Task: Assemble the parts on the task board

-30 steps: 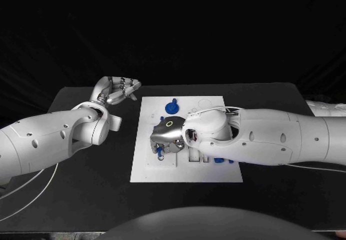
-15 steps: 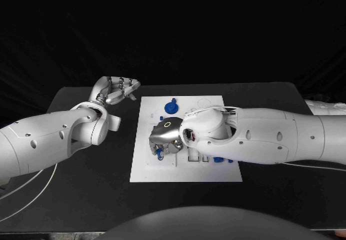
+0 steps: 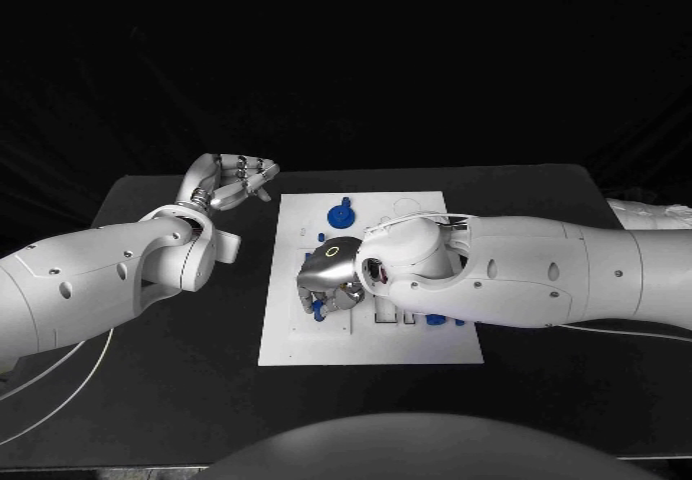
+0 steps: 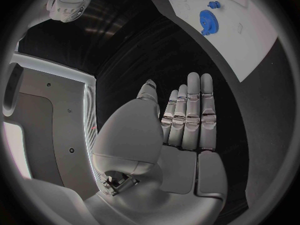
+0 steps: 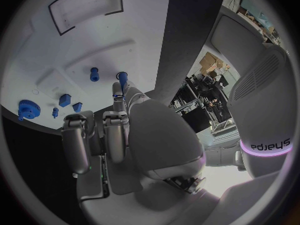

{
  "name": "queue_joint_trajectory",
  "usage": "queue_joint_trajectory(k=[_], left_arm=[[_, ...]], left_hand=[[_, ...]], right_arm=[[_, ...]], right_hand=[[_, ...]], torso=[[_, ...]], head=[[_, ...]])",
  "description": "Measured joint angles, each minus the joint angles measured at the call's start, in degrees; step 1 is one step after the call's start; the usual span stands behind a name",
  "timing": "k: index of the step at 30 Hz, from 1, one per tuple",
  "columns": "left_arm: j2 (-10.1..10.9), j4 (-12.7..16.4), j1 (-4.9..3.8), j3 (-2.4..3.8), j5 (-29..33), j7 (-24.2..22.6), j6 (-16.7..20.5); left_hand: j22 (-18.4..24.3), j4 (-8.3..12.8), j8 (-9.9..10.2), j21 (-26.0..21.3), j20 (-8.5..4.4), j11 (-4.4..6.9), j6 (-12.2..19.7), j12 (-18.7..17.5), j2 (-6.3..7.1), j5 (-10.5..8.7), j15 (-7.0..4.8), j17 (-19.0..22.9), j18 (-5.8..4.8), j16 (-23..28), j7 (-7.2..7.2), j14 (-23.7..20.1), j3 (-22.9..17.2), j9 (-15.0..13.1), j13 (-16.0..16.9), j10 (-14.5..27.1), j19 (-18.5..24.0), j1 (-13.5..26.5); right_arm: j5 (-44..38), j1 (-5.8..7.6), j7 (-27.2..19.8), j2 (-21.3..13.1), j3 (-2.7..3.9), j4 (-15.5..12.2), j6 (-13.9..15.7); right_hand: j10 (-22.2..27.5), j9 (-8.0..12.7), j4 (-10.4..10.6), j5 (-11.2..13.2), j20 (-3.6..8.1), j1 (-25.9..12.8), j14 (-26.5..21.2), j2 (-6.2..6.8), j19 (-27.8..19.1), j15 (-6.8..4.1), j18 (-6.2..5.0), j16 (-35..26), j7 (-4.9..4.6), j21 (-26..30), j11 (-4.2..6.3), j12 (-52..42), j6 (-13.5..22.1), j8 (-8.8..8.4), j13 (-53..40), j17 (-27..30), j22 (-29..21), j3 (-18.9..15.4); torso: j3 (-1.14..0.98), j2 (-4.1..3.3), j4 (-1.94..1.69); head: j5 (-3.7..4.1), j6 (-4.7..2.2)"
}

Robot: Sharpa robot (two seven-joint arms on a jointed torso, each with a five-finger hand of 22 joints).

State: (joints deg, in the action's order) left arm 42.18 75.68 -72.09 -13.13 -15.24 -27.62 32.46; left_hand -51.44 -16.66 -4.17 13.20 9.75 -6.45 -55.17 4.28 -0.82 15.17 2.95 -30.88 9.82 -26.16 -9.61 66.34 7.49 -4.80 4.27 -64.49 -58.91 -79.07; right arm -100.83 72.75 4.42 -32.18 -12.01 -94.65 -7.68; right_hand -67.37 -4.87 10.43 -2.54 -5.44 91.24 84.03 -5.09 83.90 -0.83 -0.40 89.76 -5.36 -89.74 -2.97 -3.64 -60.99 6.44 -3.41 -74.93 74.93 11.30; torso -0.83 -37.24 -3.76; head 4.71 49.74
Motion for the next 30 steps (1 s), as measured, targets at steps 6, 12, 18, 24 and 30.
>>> queue_joint_trajectory(k=[6,12,18,24,30], left_arm=[[-0.29,-0.19,0.0,0.0,-0.01,0.0,-0.01],[-0.33,-0.18,0.0,0.0,-0.02,0.01,-0.02],[-0.28,-0.14,0.0,0.0,-0.02,0.01,-0.02],[-0.19,-0.12,0.0,0.01,-0.03,0.01,-0.02],[-0.07,-0.08,0.0,0.02,-0.04,0.01,-0.02]], left_hand=[[0.0,0.0,0.0,0.0,0.0,0.0,0.0,0.0,-0.23,0.0,0.0,0.0,0.0,0.0,0.0,0.0,0.0,0.0,0.0,0.0,0.0,-0.23],[-0.01,0.0,0.0,0.0,0.0,0.0,0.0,0.0,-0.23,0.0,0.0,0.0,0.0,0.0,0.0,0.0,0.0,0.0,0.0,0.0,0.0,-0.23],[0.0,0.0,0.0,0.0,0.0,0.0,0.0,0.0,-0.23,0.0,0.0,-0.01,0.0,0.0,0.0,0.0,0.0,0.0,0.0,0.0,0.0,-0.23],[-0.01,0.0,0.0,0.0,0.0,0.0,0.0,0.0,-0.23,0.0,0.0,-0.01,0.0,0.0,0.0,0.0,0.0,0.0,0.0,0.0,0.0,-0.23],[-0.01,0.0,0.0,0.0,0.0,0.0,0.0,0.0,-0.23,0.0,0.0,-0.01,0.0,0.0,0.0,0.0,0.0,0.0,0.0,0.0,0.0,-0.23]], right_arm=[[0.08,0.0,0.29,0.34,0.0,0.17,-0.32],[0.08,-0.02,0.63,0.6,-0.03,0.33,-0.6],[0.04,-0.03,0.92,0.65,-0.04,0.33,-0.88],[0.07,-0.05,1.26,0.52,-0.06,0.0,-1.21],[0.25,-0.13,1.62,0.17,-0.08,-0.34,-1.06]], right_hand=[[0.0,0.0,0.0,0.03,0.0,-0.01,0.0,0.01,0.0,0.0,0.0,0.0,-0.01,0.0,-0.01,0.0,0.01,0.0,0.01,0.0,0.0,-0.01],[-0.04,0.0,-0.01,0.12,0.0,-0.16,0.0,0.16,0.0,0.0,0.01,0.0,-0.03,0.0,-0.06,-0.01,0.03,0.0,0.0,0.01,-0.01,-0.01],[0.61,0.0,-0.08,0.13,0.0,-1.15,0.0,1.87,0.0,0.0,0.0,0.0,-0.09,0.0,0.12,-0.11,0.11,0.0,-0.1,0.01,-0.01,-0.58],[7.47,0.94,1.78,-0.13,0.0,-5.74,0.0,7.87,0.0,0.0,0.0,0.0,-1.13,0.0,-0.81,0.66,5.91,-2.72,0.18,0.01,-0.01,-4.92],[11.01,1.15,2.73,-0.13,-0.64,-8.14,-0.1,9.84,0.0,1.16,0.01,0.0,-2.29,0.0,-2.31,0.4,9.11,-2.81,-0.12,0.01,-0.02,-7.2]], torso=[[0.0,-0.01,-0.02],[0.01,-0.02,-0.08],[0.01,-0.02,-0.1],[0.02,-0.01,-0.08],[0.01,-0.01,-0.04]], head=[[0.18,0.09],[0.24,0.04],[0.17,0.08],[0.12,0.07],[0.05,0.08]])
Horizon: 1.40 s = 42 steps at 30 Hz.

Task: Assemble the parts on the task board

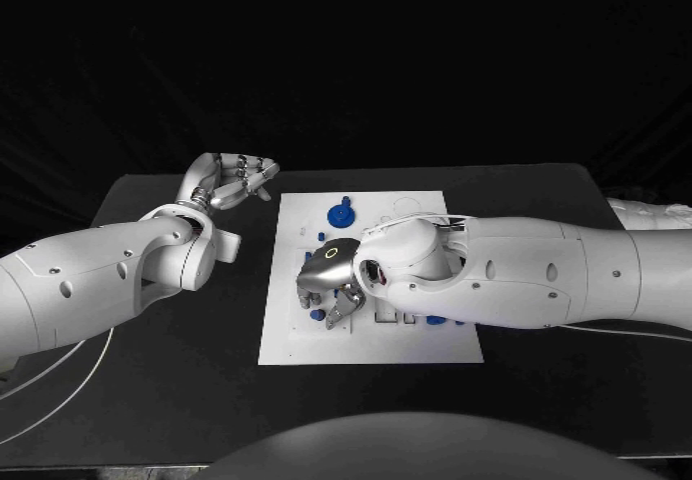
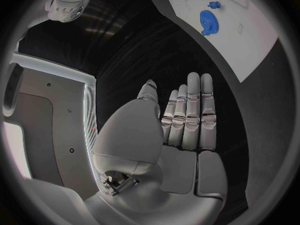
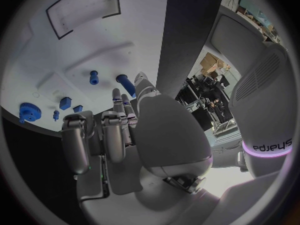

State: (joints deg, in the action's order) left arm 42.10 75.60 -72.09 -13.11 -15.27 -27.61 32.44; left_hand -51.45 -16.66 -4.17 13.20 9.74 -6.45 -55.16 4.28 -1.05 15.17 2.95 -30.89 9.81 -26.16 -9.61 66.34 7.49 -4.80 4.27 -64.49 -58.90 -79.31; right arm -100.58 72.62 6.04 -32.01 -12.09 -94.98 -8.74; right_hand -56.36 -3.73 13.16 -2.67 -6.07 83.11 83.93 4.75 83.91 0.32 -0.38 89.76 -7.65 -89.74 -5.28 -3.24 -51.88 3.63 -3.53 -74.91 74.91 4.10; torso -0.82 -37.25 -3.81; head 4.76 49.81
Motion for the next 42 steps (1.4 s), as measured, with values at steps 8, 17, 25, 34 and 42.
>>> queue_joint_trajectory(k=[8,17,25,34,42], left_arm=[[0.12,0.01,0.0,0.0,-0.01,0.0,0.0],[-0.08,-0.41,0.0,-0.01,-0.01,-0.01,-0.02],[-0.93,-1.53,0.01,-0.03,-0.02,-0.01,-0.04],[-2.08,-2.49,0.1,-0.03,-0.02,0.0,-0.1],[-2.48,-2.92,0.32,-0.05,-0.03,0.0,-0.21]], left_hand=[[0.0,0.0,0.0,0.0,0.0,0.0,0.0,0.0,0.0,0.0,0.0,0.0,0.0,0.0,0.0,0.0,0.0,0.0,0.0,0.0,0.0,0.0],[0.0,0.0,0.0,0.0,0.0,0.0,0.0,0.0,0.0,0.0,0.0,0.0,0.0,0.0,0.0,0.0,0.0,0.0,0.0,0.0,0.0,0.0],[0.12,-0.18,0.0,-0.21,0.0,0.0,0.0,0.0,0.0,0.0,0.0,0.07,0.0,0.0,0.0,0.0,0.18,0.0,0.0,0.0,0.0,0.0],[0.12,-0.17,0.0,-0.21,0.0,0.0,0.0,0.0,0.0,0.0,0.0,0.07,0.0,0.0,0.0,0.0,0.17,0.0,0.0,0.0,0.0,0.0],[0.12,-0.17,0.0,-0.21,0.0,0.0,0.0,0.0,0.0,0.0,0.0,0.07,0.0,0.0,0.0,0.0,0.17,0.0,0.0,0.0,0.0,0.0]], right_arm=[[1.89,-0.06,0.46,-1.61,-0.01,-0.63,4.71],[18.22,2.14,0.38,-9.99,-0.04,-3.56,17.57],[39.32,6.21,2.06,-21.11,-0.13,-8.49,22.52],[48.91,7.31,8.25,-28.34,-0.97,-11.6,22.14],[49.96,7.41,16.04,-30.1,-1.34,-12.29,19.81]], right_hand=[[0.42,-0.17,0.67,0.0,-0.53,-1.84,0.0,-0.69,0.11,0.41,0.0,0.0,-0.56,0.0,-0.42,-0.56,0.71,0.0,-0.23,0.0,0.0,-0.94],[-7.02,-0.69,0.67,0.0,-2.05,-1.82,0.1,-3.31,-0.01,2.15,0.0,0.0,-2.15,0.0,-1.22,-4.46,-1.22,0.78,-1.52,0.01,0.02,-0.94],[-11.4,-0.4,2.42,-0.48,-2.25,-3.85,0.1,-5.72,0.2,2.15,0.0,0.0,-2.26,0.0,-0.27,-9.38,1.82,0.33,-4.25,0.01,0.04,-2.36],[-7.62,-1.31,2.71,-1.44,-1.39,-9.55,0.09,-8.65,-2.75,0.55,-1.78,-0.89,-1.19,8.81,1.16,-70.88,10.17,4.14,-63.82,0.01,0.03,-11.5],[-27.57,-4.12,3.14,-6.39,-1.68,-18.38,0.06,-8.72,-1.13,1.02,-2.16,0.04,-1.14,6.86,0.92,-86.6,9.14,11.89,-71.43,0.01,0.03,-18.77]], torso=[[-0.03,0.0,0.04],[-0.02,0.09,0.13],[0.18,0.36,0.35],[0.53,0.64,0.69],[0.62,0.71,0.57]], head=[[0.03,-0.1],[0.46,-0.6],[1.82,-0.83],[3.49,-0.99],[4.45,-0.83]])
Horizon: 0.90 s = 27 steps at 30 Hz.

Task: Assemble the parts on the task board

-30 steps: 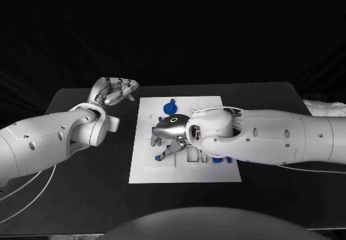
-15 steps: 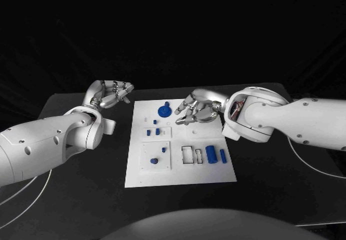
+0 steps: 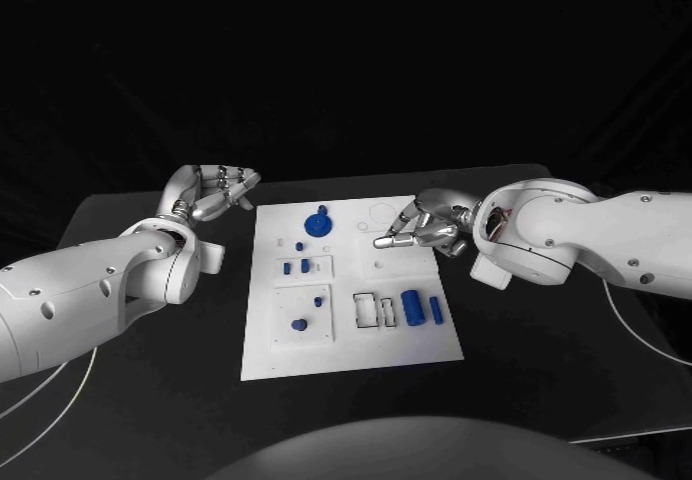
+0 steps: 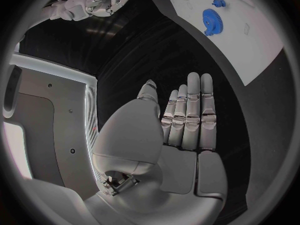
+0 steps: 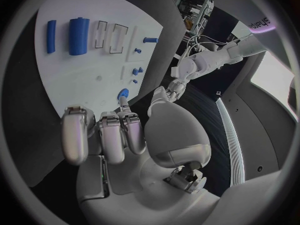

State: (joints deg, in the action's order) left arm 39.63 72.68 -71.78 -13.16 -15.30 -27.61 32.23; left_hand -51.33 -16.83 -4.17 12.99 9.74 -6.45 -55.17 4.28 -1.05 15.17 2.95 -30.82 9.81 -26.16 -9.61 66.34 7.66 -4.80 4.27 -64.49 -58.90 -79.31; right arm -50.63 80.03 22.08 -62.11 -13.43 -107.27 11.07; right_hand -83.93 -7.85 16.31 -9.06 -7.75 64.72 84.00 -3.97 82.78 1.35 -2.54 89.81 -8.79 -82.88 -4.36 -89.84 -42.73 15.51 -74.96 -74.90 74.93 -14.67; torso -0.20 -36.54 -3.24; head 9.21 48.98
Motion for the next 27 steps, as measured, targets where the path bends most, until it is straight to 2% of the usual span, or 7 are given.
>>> queue_joint_trajectory(k=[1,3,4,8,11,22,27], left_arm=[[0.0,-0.01,0.01,0.0,0.0,0.0,-0.01],[0.0,-0.02,0.03,0.0,0.0,0.0,-0.02],[0.0,-0.04,0.04,0.0,0.0,0.0,-0.02],[0.0,-0.09,0.06,0.0,0.0,0.0,-0.03],[0.0,-0.14,0.06,0.0,0.0,0.01,-0.03],[-0.07,-0.19,0.07,0.0,-0.01,0.02,-0.14],[-0.06,-0.23,0.07,0.0,-0.01,0.03,-0.2]], left_hand=[[0.0,0.0,0.0,0.0,0.0,0.0,0.0,0.0,0.0,0.0,0.0,0.0,0.0,0.0,0.0,0.0,0.0,0.0,0.0,0.0,0.0,0.0],[0.0,0.0,0.0,0.0,0.0,0.0,0.0,0.0,0.0,0.0,0.0,0.0,0.0,0.0,0.0,0.0,0.0,0.0,0.0,0.0,0.0,0.0],[0.0,0.0,0.0,0.0,0.0,0.0,0.0,0.0,0.0,0.0,0.0,0.0,0.0,0.0,0.0,0.0,0.0,0.0,0.0,0.0,0.0,0.0],[0.0,0.0,0.0,0.0,0.0,0.0,0.0,0.0,0.0,0.0,0.0,0.0,0.0,0.0,0.0,0.0,0.0,0.0,0.0,0.0,0.0,0.0],[0.0,0.0,0.0,0.0,0.0,0.0,0.0,0.0,0.0,0.0,0.0,0.0,0.0,0.0,0.0,0.0,0.0,0.0,0.0,0.0,0.0,0.0],[0.07,0.17,0.0,0.0,0.0,0.0,0.0,0.0,0.0,0.0,0.0,-0.01,0.0,0.0,0.0,0.0,0.16,0.0,0.0,0.0,0.0,0.0],[0.07,0.17,0.0,0.01,0.0,0.0,0.0,0.0,0.0,0.0,0.0,-0.01,0.0,0.0,0.0,0.0,0.16,0.0,0.0,0.0,0.0,0.0]], right_arm=[[-0.11,-0.02,0.97,-0.09,-0.01,-0.05,-0.17],[-0.5,-0.19,3.09,-0.3,-0.01,-0.15,-0.43],[-0.74,-0.32,3.98,-0.4,-0.01,-0.2,-0.5],[-2.53,-1.1,7.8,-1.15,-0.08,-0.64,-0.69],[-4.88,-1.66,10.46,-1.75,-0.1,-1.26,-1.01],[-12.14,-4.03,15.92,-2.46,-0.09,-3.19,-2.17],[-13.19,-4.92,16.69,-2.47,-0.09,-3.48,-2.32]], right_hand=[[-0.23,-0.53,0.13,-1.02,-0.24,-0.44,0.01,0.34,0.67,0.4,0.85,0.0,-0.2,-2.02,-0.27,0.0,-0.2,1.03,0.0,0.0,0.0,-0.27],[-0.08,-1.55,0.21,-3.57,-0.45,-0.56,0.03,0.46,1.04,0.5,1.39,0.0,-0.35,-5.41,-0.54,0.0,-0.35,2.8,0.0,0.0,0.0,-0.35],[-0.08,-2.15,0.21,-4.77,-0.46,-0.78,0.03,0.67,1.04,0.5,2.16,0.0,-0.31,-6.45,-0.54,0.0,-0.4,3.8,0.0,0.0,0.0,-0.35],[-0.08,-4.88,0.21,-9.16,-0.46,-0.76,0.03,0.69,1.04,0.5,2.18,0.0,-0.29,-6.92,-0.53,0.0,-2.51,7.96,0.0,0.0,0.0,-0.35],[-0.07,-6.38,-0.24,-10.15,-0.45,0.12,0.03,0.74,1.03,0.5,2.18,0.0,-0.54,-6.92,-0.94,0.0,-3.44,9.76,0.0,0.0,-0.01,0.09],[-0.07,-8.38,-0.33,-10.15,-0.45,0.54,0.03,0.46,1.03,0.49,2.17,-0.03,-0.73,-6.92,-0.94,0.0,-3.25,10.19,0.01,-0.05,-0.01,2.67],[-0.07,-9.42,-0.28,-10.15,-0.45,0.32,0.03,1.04,1.03,0.49,2.17,-0.03,-0.14,-6.92,-0.94,0.0,-4.34,10.86,0.02,-0.04,-0.01,3.33]], torso=[[0.0,-0.01,-0.04],[0.04,-0.02,-0.09],[0.04,-0.03,-0.1],[0.04,-0.05,-0.08],[0.03,-0.07,-0.09],[-0.03,-0.06,-0.08],[-0.03,-0.03,-0.07]], head=[[0.12,0.0],[0.35,-0.01],[0.42,-0.01],[0.8,0.1],[1.12,0.25],[1.51,0.64],[1.51,0.66]])
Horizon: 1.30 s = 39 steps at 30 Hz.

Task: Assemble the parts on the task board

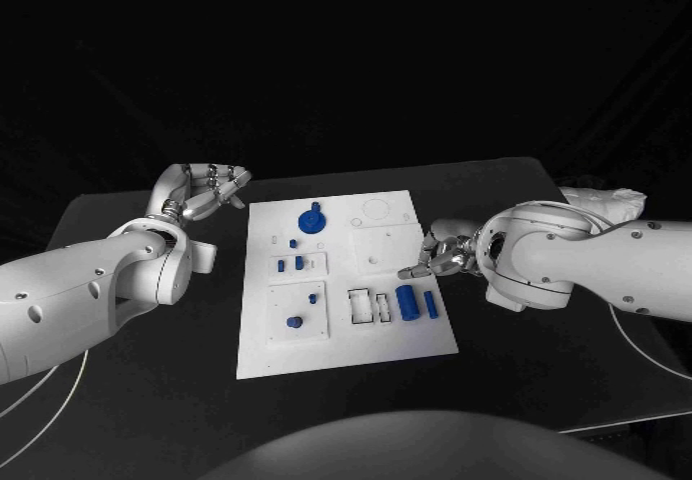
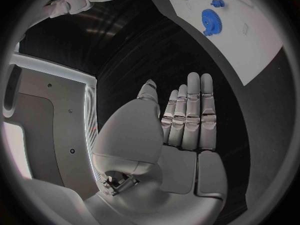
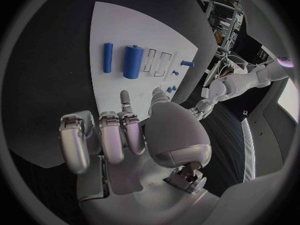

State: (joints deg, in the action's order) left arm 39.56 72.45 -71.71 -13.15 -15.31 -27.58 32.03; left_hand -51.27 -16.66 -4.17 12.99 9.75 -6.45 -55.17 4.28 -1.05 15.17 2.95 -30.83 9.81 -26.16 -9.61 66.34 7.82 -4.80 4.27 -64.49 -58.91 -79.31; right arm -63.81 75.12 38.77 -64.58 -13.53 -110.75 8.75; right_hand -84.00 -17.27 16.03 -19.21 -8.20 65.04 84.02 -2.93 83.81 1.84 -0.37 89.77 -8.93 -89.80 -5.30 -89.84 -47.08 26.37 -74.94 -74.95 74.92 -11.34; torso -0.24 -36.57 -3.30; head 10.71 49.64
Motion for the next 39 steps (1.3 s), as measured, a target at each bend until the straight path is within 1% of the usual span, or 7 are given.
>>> queue_joint_trajectory(k=[1,5,17,21,26,32,39], left_arm=[[0.01,-0.01,0.0,0.0,0.0,0.0,-0.02],[0.05,-0.01,0.0,0.0,0.0,0.01,-0.09],[0.25,0.04,0.01,-0.01,0.0,0.02,-0.24],[0.38,0.08,0.01,-0.01,0.0,0.02,-0.26],[0.53,0.1,0.01,0.0,0.0,0.02,-0.29],[0.71,0.1,0.01,0.02,-0.01,0.02,-0.34],[1.08,0.22,0.01,0.01,-0.01,0.02,-0.37]], left_hand=[[0.0,0.0,0.0,0.0,0.0,0.0,0.0,0.0,0.0,0.0,0.0,0.0,0.01,0.0,0.0,0.0,0.0,0.0,0.0,0.0,0.0,0.0],[0.0,0.0,0.0,0.0,0.0,0.0,0.0,0.0,0.0,0.0,0.0,0.05,0.0,0.0,0.0,0.0,0.0,0.0,0.0,0.0,0.0,0.0],[-0.01,0.0,0.0,0.0,0.0,0.0,0.0,0.0,0.0,0.0,0.0,0.05,0.01,0.0,0.0,0.0,0.0,0.0,0.0,0.0,0.0,0.0],[-0.01,0.0,0.0,0.0,0.0,0.0,0.0,0.0,0.0,0.0,0.0,0.05,0.01,0.0,0.0,0.0,0.0,0.0,0.0,0.0,0.0,0.0],[-0.01,0.0,0.0,0.0,0.0,0.0,0.0,0.0,0.0,0.0,0.0,0.05,0.0,0.0,0.0,0.0,0.0,0.0,0.0,0.0,0.0,0.0],[0.06,-0.15,0.0,0.0,0.0,0.0,0.0,0.0,0.0,0.0,0.0,0.05,0.0,0.22,0.0,0.0,0.14,0.0,0.0,0.0,0.0,0.0],[0.06,-0.15,0.0,0.0,0.0,0.0,0.22,0.0,0.0,0.0,0.0,0.05,0.0,0.22,-0.21,0.0,0.14,0.0,0.0,0.0,0.0,0.0]], right_arm=[[-0.02,-0.23,0.13,0.0,0.0,-0.05,0.0],[0.15,-0.71,0.42,0.21,0.0,-0.16,-0.04],[0.51,-1.95,0.75,1.45,0.0,-0.1,-1.48],[0.15,-2.16,0.79,1.75,0.0,-0.01,-2.21],[-0.3,-2.6,0.82,2.58,0.0,0.43,-3.21],[-0.73,-3.73,0.85,3.16,0.01,1.02,-4.5],[-1.12,-4.37,0.87,4.09,-0.01,2.07,-5.85]], right_hand=[[0.0,-0.16,-0.15,0.0,0.0,0.04,0.0,0.03,0.0,0.0,0.0,0.0,-0.16,0.0,0.0,0.0,-0.16,0.0,0.0,0.0,0.0,0.15],[0.0,-0.63,-0.35,-0.22,0.21,0.13,0.0,0.26,0.21,0.0,0.0,0.0,0.15,0.0,0.0,0.0,-0.46,0.26,0.0,0.0,0.0,0.58],[0.0,-1.16,-0.75,0.15,0.21,0.43,0.0,0.56,0.21,-0.43,0.0,0.0,0.21,0.01,0.0,0.0,-0.52,0.25,0.01,0.01,-0.01,1.59],[0.0,-1.25,-0.78,0.61,0.21,0.43,0.0,0.56,0.21,-0.43,0.0,0.0,-0.1,0.01,0.0,0.0,-0.21,-0.27,0.01,0.01,-0.01,2.05],[0.0,-1.47,-1.14,0.93,0.21,0.43,0.0,0.56,0.21,-0.43,-0.01,-0.01,-0.08,0.04,0.0,0.0,0.19,-0.56,0.02,0.02,-0.01,2.74],[0.0,-1.75,-1.66,0.93,0.21,0.84,0.0,0.16,0.21,-0.43,0.0,-0.01,-0.08,0.04,0.01,0.0,0.2,-0.82,0.02,0.02,-0.01,3.58],[0.0,-1.79,-1.95,0.93,0.21,1.05,0.0,-0.05,0.21,-0.43,0.0,-0.01,-0.08,0.05,0.01,0.0,0.2,-0.89,0.02,0.02,-0.02,3.87]], torso=[[0.0,0.0,0.02],[-0.02,0.01,0.02],[0.0,-0.01,-0.08],[0.0,-0.01,-0.05],[0.02,0.0,-0.01],[0.02,0.02,-0.04],[0.0,0.03,-0.04]], head=[[-0.05,-0.01],[-0.16,-0.08],[0.0,-0.1],[-0.07,-0.08],[-0.18,0.13],[-0.19,0.15],[-0.3,0.07]])
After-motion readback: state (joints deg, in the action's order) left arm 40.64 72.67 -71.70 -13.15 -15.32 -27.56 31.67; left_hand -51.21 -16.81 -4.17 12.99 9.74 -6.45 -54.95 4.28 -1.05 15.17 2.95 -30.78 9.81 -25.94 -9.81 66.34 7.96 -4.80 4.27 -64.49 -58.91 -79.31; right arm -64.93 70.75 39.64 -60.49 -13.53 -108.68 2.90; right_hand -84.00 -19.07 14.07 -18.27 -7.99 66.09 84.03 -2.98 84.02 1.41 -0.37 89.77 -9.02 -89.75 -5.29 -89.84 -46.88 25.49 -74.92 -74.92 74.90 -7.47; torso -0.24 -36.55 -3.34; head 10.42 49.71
